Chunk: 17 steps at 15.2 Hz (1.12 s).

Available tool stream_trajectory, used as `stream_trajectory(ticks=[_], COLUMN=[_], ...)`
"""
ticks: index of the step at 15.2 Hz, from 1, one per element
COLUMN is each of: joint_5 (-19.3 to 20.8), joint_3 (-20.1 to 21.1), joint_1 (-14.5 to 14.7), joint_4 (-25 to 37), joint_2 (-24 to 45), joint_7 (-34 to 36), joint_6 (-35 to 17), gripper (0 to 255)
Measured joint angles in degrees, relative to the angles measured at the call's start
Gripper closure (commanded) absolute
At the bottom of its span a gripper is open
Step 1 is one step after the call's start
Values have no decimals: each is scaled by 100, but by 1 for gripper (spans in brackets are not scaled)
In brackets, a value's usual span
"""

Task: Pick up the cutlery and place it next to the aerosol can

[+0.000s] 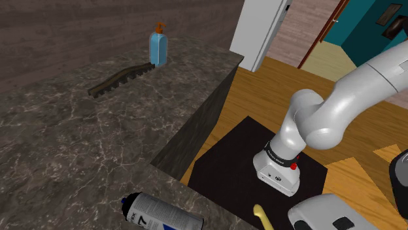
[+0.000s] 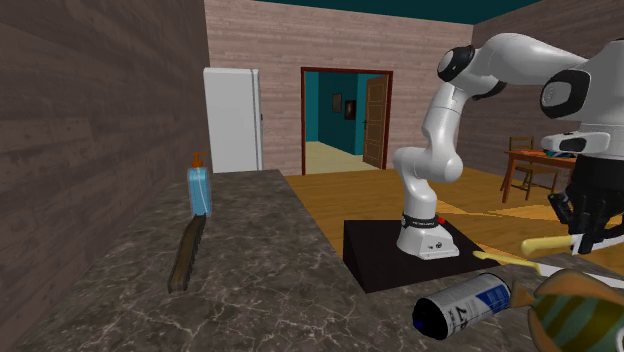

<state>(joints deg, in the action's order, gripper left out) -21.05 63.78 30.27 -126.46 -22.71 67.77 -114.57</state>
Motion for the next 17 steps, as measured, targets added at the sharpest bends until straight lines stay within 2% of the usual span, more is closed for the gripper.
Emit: stream_trajectory(ticks=[7, 17], joint_5=[61, 506], joint_3=[366, 1414], joint_1=[-184, -968], joint_4=[-344, -737], joint_2=[230, 896], joint_7=[83, 467], joint_6=[-562, -1518], gripper=[255, 255])
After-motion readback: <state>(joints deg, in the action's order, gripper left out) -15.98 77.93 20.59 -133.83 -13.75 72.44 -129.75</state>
